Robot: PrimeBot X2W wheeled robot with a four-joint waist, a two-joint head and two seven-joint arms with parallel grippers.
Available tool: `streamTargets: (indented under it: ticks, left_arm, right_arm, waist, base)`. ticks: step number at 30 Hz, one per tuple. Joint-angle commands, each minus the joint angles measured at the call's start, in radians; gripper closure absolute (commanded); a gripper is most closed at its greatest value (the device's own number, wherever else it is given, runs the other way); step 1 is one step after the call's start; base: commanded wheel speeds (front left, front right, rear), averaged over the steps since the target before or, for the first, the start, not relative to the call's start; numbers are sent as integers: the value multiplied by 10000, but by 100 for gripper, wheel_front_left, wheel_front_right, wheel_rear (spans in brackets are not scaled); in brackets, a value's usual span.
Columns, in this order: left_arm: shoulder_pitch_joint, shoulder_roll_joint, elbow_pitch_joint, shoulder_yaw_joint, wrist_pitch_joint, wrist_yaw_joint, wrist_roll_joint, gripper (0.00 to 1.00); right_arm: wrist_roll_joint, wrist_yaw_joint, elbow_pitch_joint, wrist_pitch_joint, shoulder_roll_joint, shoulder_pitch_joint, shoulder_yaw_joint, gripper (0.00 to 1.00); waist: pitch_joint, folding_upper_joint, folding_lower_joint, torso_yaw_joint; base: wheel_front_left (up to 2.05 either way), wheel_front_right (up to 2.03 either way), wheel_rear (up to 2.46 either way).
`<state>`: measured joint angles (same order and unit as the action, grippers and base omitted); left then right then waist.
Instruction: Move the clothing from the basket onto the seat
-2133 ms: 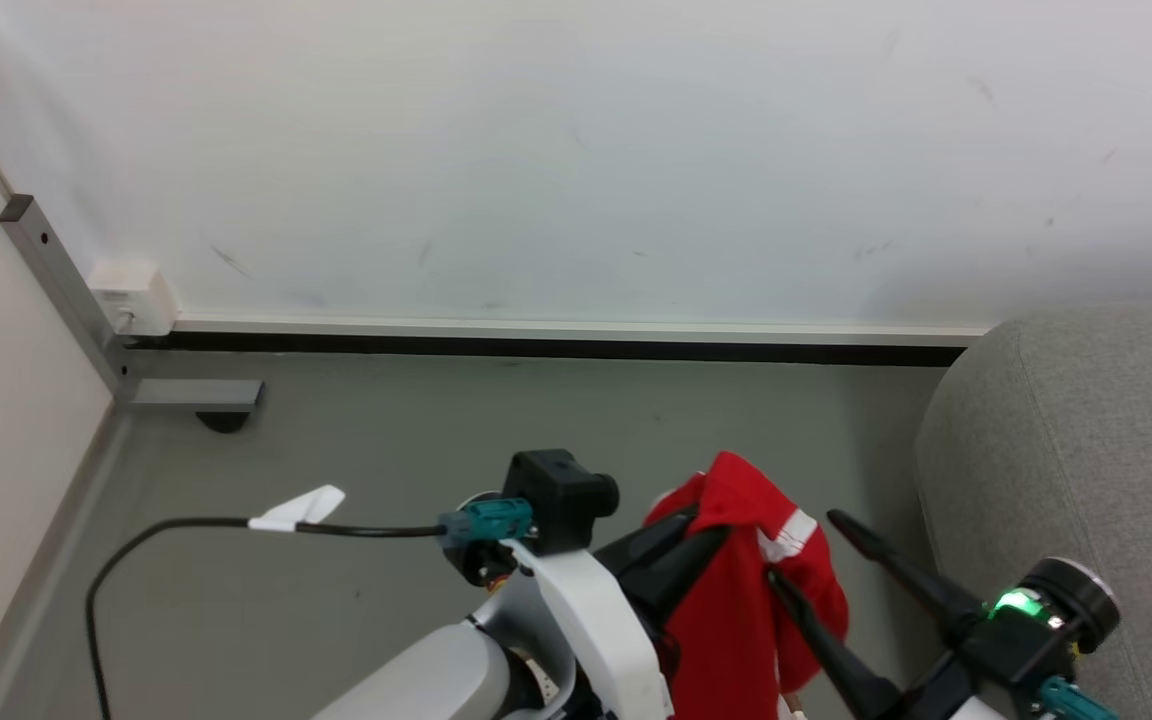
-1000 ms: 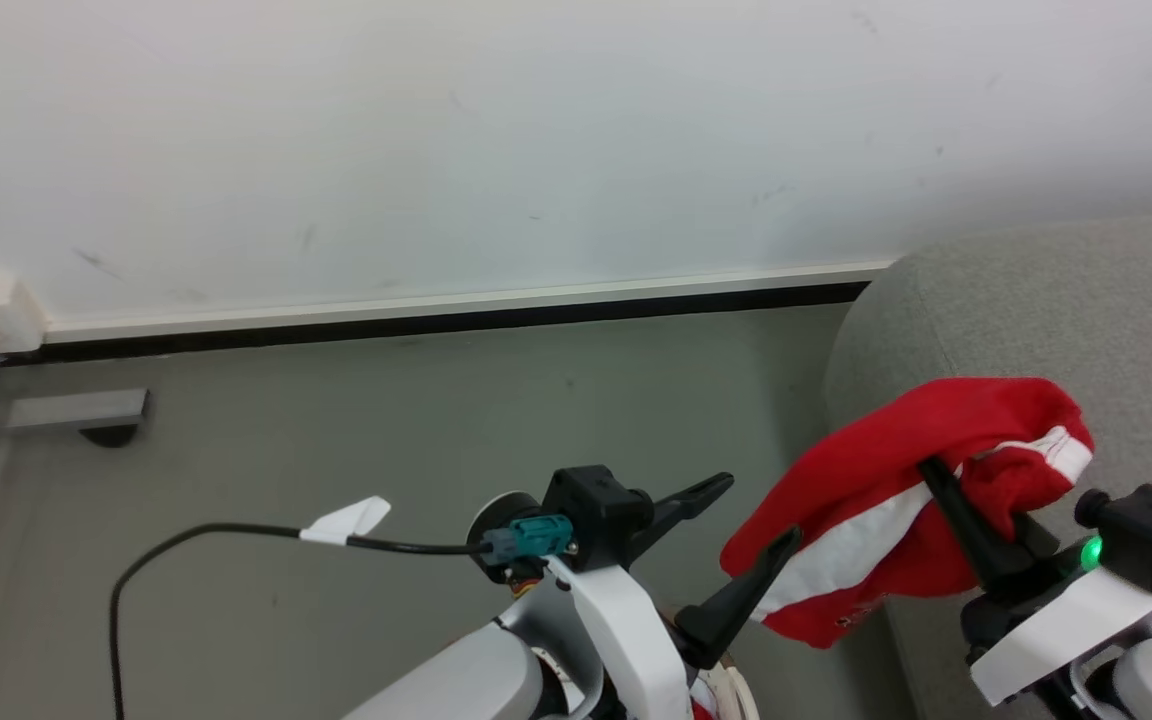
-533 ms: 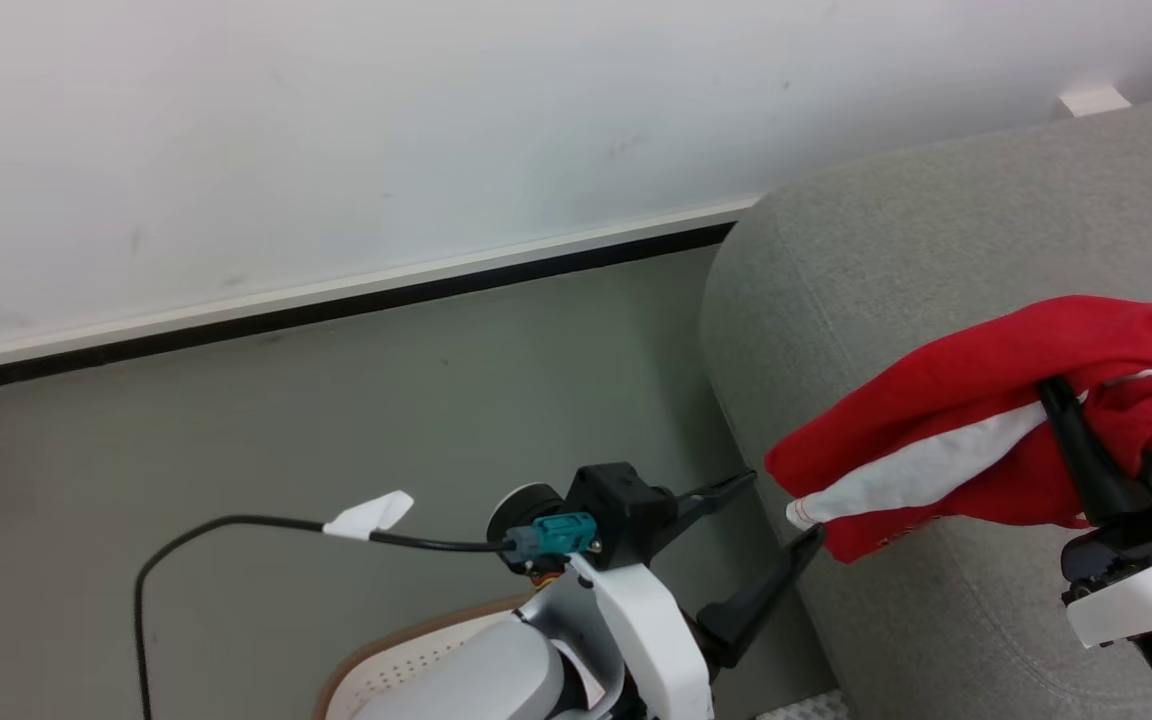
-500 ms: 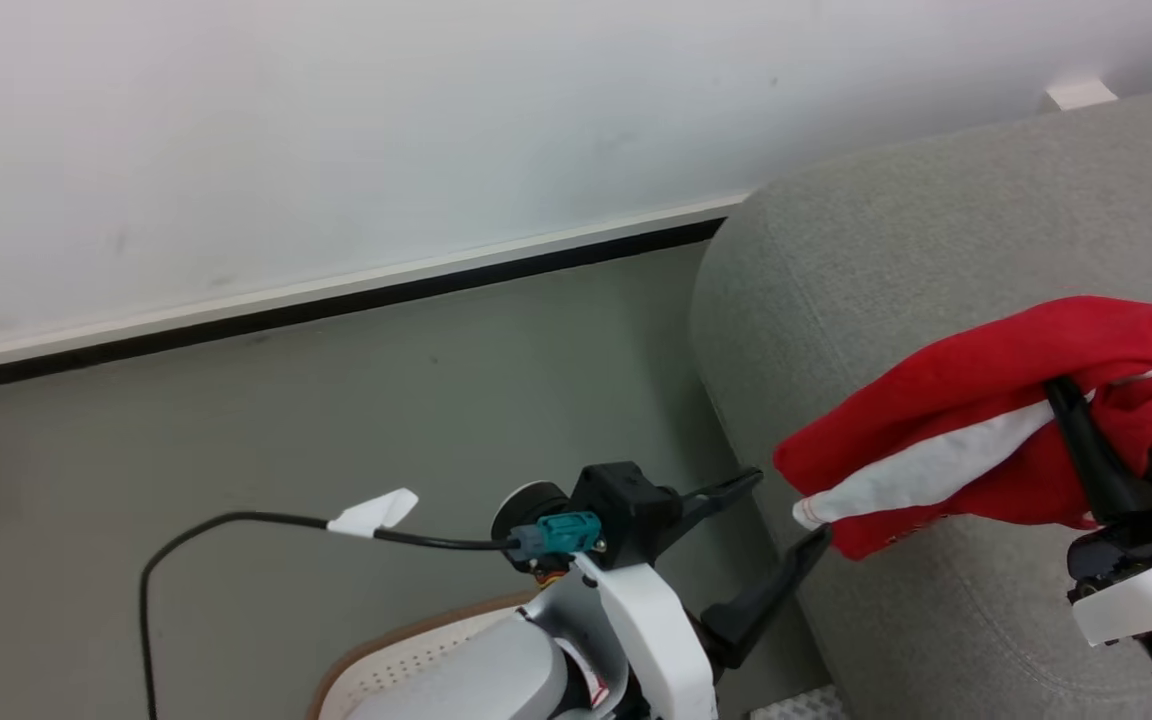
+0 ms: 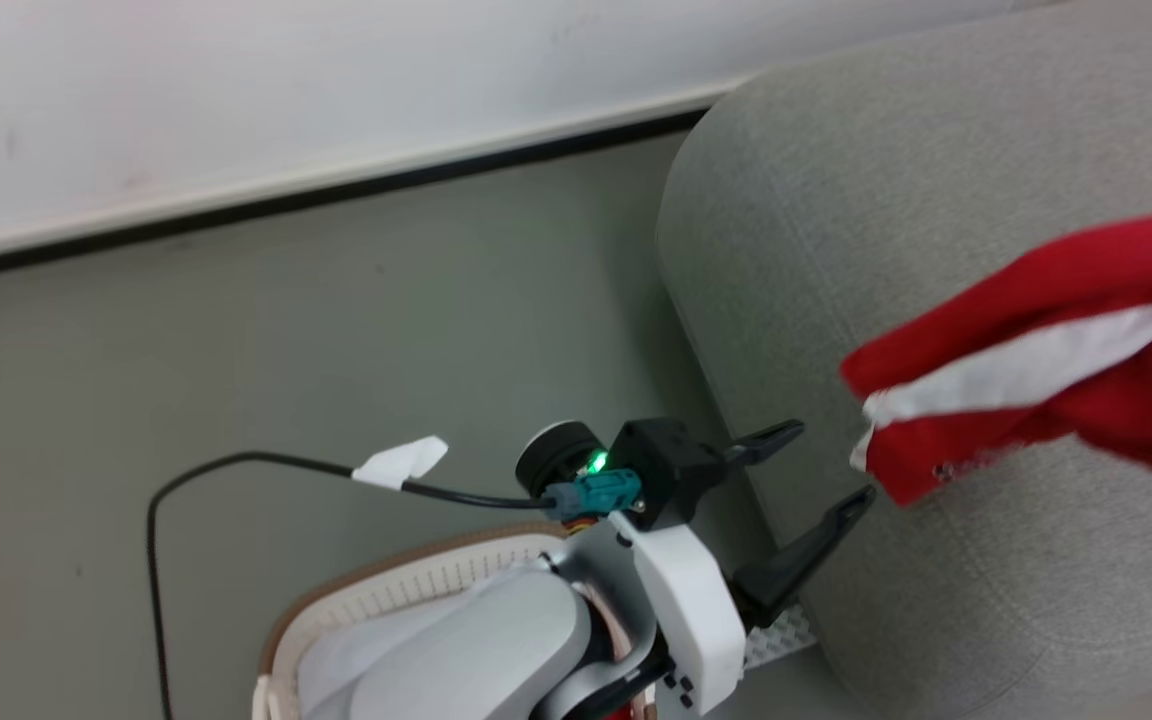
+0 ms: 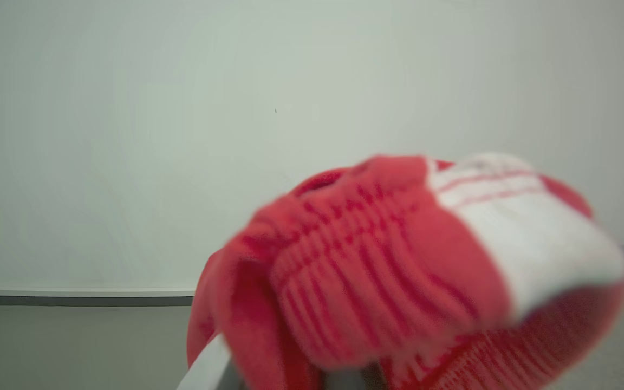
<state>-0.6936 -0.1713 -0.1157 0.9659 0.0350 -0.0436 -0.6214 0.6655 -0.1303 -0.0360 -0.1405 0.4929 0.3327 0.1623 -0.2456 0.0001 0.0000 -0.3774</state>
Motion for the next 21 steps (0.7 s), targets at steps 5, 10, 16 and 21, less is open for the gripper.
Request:
streamTargets:
  ticks: [5,10,16,21]
  left_arm:
    - [-917,-98,285,-9,351,-149,347,0]
    - [-1853,-276,581,-127,679,-228,682,0]
    - [-2786,-215,915,-89,976,-375,964,0]
    - [-3098,-166,1099,-184,986,-281,1015,0]
  right_arm:
    - [-218,-10,-617,509,-46,1863,-1170,100]
    - [-320,-8,-1538,1163,287,4127,-2103,100]
    - [-874,-7,-3409,1588,1091,6568,-3387,100]
    - [-1759,-7,-5469,1275,1520,7475,-4223,100]
  waist:
    - [-1546,-1,0,435]
    - [-2802,-1,0,733]
    - [-3861,-1,0,1190]
    - [-4533,-1,0,1525]
  base:
    - [0,0,0]
    - [0,0,0]
    - [0,0,0]
    - [0,0,0]
